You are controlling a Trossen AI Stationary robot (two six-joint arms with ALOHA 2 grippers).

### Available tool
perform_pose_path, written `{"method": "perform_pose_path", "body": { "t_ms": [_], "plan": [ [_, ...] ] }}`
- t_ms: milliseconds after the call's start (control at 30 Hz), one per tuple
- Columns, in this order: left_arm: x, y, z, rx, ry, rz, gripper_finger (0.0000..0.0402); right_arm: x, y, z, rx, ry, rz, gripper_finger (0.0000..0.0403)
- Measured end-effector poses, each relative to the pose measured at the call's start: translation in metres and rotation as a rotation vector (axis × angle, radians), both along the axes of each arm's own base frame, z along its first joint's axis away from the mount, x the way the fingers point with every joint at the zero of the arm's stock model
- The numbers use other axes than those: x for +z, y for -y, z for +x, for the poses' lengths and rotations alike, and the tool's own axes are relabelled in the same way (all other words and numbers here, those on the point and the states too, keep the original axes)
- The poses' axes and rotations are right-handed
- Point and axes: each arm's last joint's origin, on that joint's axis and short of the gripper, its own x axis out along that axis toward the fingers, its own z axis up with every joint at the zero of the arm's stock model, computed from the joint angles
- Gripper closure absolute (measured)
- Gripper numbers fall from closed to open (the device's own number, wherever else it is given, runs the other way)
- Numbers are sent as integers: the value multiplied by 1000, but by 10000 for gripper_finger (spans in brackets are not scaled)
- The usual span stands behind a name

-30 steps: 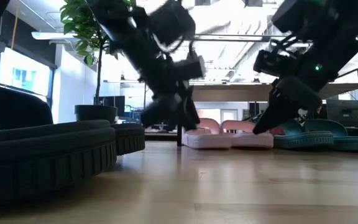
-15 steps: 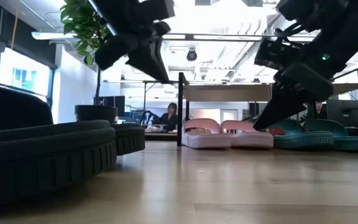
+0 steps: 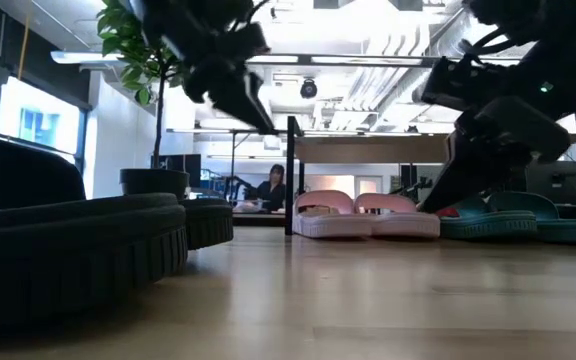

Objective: Pick and place slides into the shelf
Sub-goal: Adjust the shelf

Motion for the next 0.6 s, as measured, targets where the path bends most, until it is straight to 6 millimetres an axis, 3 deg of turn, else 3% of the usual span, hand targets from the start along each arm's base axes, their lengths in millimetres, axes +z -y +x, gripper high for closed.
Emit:
{"method": "perform_pose_path", "body": {
  "t_ms": [233, 600],
  "plan": [
    [-8, -24, -9, 25, 78, 8, 238, -1, -9, -5, -6, 6, -11, 403],
    [-6, -29, -2, 54, 163, 26, 218, 0, -6, -5, -59, 34, -57, 403]
  ]
}}
